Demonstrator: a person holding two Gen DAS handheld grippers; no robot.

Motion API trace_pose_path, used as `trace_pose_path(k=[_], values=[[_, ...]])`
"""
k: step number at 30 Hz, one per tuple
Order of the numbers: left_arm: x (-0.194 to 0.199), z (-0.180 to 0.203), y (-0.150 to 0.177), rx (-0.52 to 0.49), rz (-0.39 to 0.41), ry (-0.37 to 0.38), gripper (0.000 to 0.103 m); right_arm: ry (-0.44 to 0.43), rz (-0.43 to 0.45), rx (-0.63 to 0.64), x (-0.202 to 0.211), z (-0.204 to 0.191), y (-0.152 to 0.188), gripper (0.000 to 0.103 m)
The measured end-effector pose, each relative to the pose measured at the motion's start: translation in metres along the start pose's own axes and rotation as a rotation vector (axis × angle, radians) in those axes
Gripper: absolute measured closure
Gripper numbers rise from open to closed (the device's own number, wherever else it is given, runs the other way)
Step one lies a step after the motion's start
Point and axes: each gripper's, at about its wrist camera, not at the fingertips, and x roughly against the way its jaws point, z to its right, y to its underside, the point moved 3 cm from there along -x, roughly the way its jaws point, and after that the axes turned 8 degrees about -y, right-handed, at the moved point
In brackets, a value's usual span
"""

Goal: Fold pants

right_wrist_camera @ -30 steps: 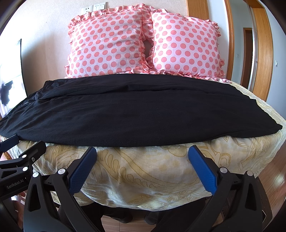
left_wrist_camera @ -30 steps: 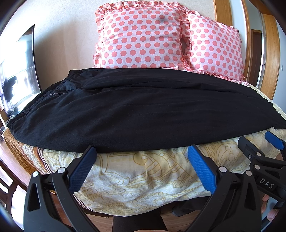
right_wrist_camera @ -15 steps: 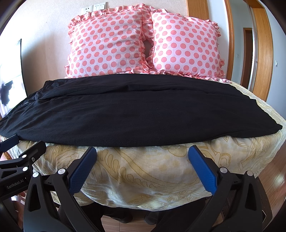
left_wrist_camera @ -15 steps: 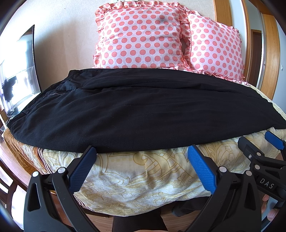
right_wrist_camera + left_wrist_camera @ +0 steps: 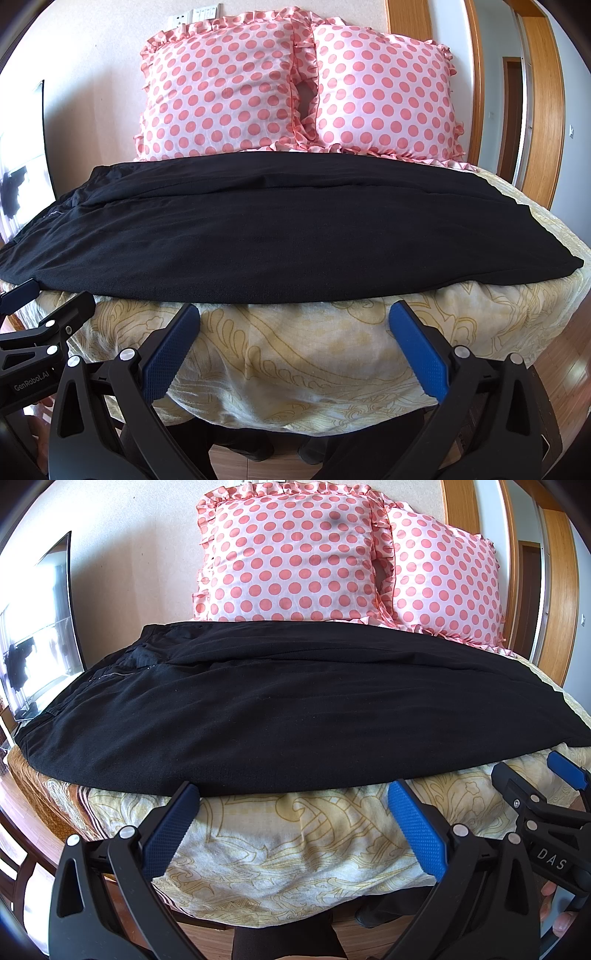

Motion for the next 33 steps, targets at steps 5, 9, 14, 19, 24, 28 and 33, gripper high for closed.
trace_pose_path(k=[5, 9, 14, 19, 24, 28, 33], values=[[0.0, 0.0, 0.0, 0.0, 0.0, 0.0, 0.002, -0.001, -0.001, -0.001, -0.001, 0.0, -0.001, 0.001], [0.0, 0.0, 0.0, 0.0, 0.001, 0.0, 0.002, -0.003, 0.001, -0.003, 0.0, 0.001, 0.0, 0.001], [0.0, 0.0, 0.0, 0.0, 0.011, 0.002, 0.002, -0.046, -0.024, 0.022, 0.0, 0.006, -0.001, 0.001], [0.008, -0.006, -0.002, -0.019, -0.011, 0.07, 0.002, -0.086, -0.01, -0.002, 0.019, 0.038, -0.016, 0.001], [0.025, -0.013, -0.036, -0.033, 0.061, 0.121, 0.002, 0.066, 0.127, 0.023, 0.056, 0.091, -0.074, 0.001], [0.013, -0.017, -0.075, -0.011, 0.126, 0.084, 0.002, 0.117, 0.105, -0.037, 0.032, 0.142, -0.132, 0.001], [-0.026, -0.024, -0.113, 0.062, 0.13, 0.038, 0.002, 0.269, 0.013, -0.122, -0.049, 0.213, -0.194, 0.001]])
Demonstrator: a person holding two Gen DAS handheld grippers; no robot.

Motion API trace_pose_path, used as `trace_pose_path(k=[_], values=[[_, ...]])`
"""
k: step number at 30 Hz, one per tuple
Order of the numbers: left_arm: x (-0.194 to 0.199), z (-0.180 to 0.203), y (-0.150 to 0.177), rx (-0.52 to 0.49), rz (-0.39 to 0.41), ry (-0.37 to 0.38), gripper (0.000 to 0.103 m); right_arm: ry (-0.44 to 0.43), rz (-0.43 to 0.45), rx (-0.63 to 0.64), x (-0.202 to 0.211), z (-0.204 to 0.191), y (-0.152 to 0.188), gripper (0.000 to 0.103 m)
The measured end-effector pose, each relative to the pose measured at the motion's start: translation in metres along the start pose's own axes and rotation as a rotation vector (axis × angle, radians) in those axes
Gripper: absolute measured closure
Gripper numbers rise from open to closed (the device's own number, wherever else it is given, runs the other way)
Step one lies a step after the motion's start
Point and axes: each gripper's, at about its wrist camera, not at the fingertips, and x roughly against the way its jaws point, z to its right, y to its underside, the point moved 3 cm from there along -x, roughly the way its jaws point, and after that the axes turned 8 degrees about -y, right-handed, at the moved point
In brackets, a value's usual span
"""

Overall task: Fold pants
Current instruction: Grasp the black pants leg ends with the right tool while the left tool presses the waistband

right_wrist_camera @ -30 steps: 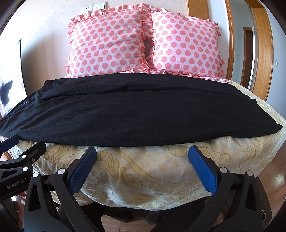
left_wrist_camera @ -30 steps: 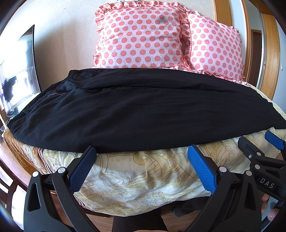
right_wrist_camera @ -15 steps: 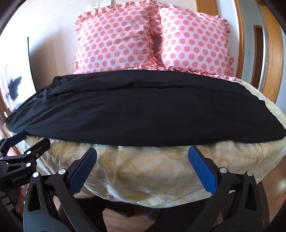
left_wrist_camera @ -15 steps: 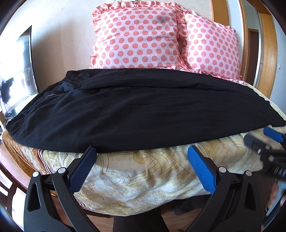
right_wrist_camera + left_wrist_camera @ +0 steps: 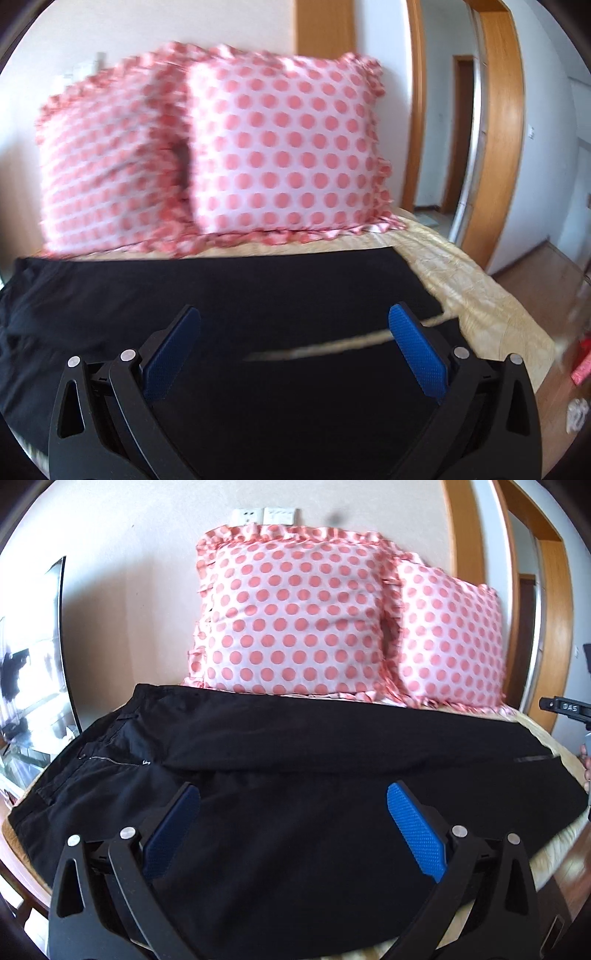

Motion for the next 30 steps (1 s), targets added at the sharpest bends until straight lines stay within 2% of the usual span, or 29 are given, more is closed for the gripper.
trace_pose_path(k=[3, 8, 9, 12, 14, 16, 20, 22, 25, 26, 27, 28, 29, 30], values=[[-0.031, -0.005, -0.01, 0.04, -0.048, -0.014, 0.002, 0.112, -0.065, -0.035, -0.064, 0.018, -0.027, 0.001], [-0.057, -0.016, -0.015, 0.079, -0.051, -0.064, 0.002, 0.252, -0.191, -0.187, -0.153, 0.059, -0.05, 0.008], [-0.064, -0.017, -0.016, 0.084, -0.077, -0.062, 0.002, 0.287, -0.224, -0.24, -0.172, 0.069, -0.052, 0.009], [-0.081, -0.018, -0.01, 0.096, -0.17, 0.005, 0.002, 0.347, -0.285, -0.35, -0.207, 0.088, -0.054, 0.013], [-0.085, -0.018, -0.004, 0.105, -0.2, -0.002, 0.002, 0.399, -0.306, -0.374, -0.22, 0.093, -0.053, 0.014], [-0.085, -0.018, -0.004, 0.103, -0.193, 0.004, 0.002, 0.433, -0.324, -0.38, -0.232, 0.096, -0.053, 0.014], [-0.083, -0.013, -0.004, 0.08, -0.185, 0.016, 0.002, 0.47, -0.367, -0.404, -0.251, 0.102, -0.045, 0.022], [-0.084, -0.012, -0.004, 0.073, -0.193, 0.023, 0.002, 0.479, -0.38, -0.434, -0.254, 0.108, -0.038, 0.03], [-0.085, -0.012, -0.004, 0.072, -0.197, 0.029, 0.002, 0.459, -0.343, -0.475, -0.245, 0.112, -0.033, 0.031], [-0.086, -0.012, -0.004, 0.074, -0.199, 0.032, 0.002, 0.455, -0.336, -0.461, -0.244, 0.112, -0.033, 0.035], [-0.086, -0.012, -0.004, 0.077, -0.202, 0.034, 0.002, 0.451, -0.329, -0.445, -0.241, 0.111, -0.033, 0.047], [-0.087, -0.013, -0.004, 0.081, -0.207, 0.034, 0.002, 0.441, -0.319, -0.436, -0.24, 0.111, -0.034, 0.055], [-0.089, -0.014, -0.004, 0.087, -0.214, 0.032, 0.002, 0.439, -0.314, -0.431, -0.238, 0.112, -0.034, 0.074], [-0.09, -0.015, -0.003, 0.092, -0.218, 0.03, 0.002, 0.429, -0.302, -0.438, -0.235, 0.114, -0.033, 0.078]])
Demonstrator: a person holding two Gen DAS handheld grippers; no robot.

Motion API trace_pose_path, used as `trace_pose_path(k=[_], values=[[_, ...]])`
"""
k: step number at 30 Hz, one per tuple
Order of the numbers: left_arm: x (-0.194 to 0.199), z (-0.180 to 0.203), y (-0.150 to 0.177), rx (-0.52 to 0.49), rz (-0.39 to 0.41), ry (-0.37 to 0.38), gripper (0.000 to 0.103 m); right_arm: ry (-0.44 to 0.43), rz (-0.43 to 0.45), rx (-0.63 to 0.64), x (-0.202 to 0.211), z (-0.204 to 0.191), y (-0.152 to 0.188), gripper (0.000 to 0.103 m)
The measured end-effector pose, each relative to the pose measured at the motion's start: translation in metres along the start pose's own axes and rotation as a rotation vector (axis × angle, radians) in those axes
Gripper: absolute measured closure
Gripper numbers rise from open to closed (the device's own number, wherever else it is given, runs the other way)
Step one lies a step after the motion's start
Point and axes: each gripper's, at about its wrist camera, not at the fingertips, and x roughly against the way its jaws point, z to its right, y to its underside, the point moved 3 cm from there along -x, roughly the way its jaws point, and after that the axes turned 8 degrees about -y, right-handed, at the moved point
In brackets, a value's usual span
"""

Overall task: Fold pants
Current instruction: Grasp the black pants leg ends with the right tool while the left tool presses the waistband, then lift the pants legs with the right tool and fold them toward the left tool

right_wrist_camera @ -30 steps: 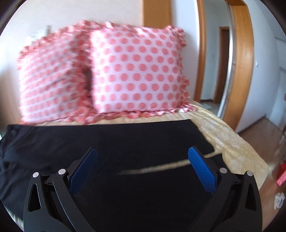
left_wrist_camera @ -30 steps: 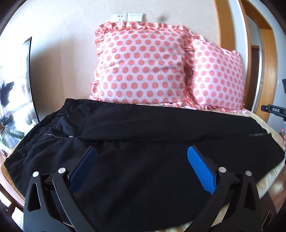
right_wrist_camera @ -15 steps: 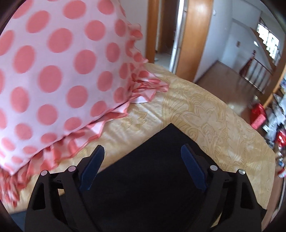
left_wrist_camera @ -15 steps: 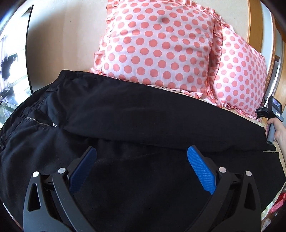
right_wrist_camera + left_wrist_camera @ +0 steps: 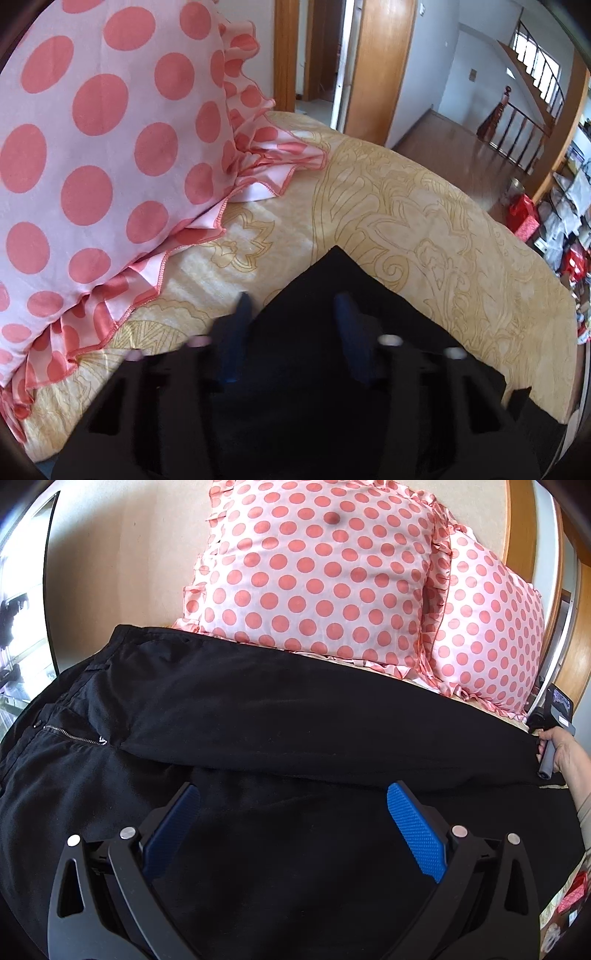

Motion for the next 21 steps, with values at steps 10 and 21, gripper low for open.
trace_pose_path(k=[10, 21], values=[[-0.002, -0.018, 0.001, 0.103, -0.009, 0.024, 0.002, -0.319, 0.109, -0.071, 0.054, 0.048, 0.017, 0.099], [-0.002, -0.043, 0.006, 0.269, -0.008, 0.045, 0.002, -0.626, 0.215, -0.048, 0.17, 0.145, 0.126, 0.1]])
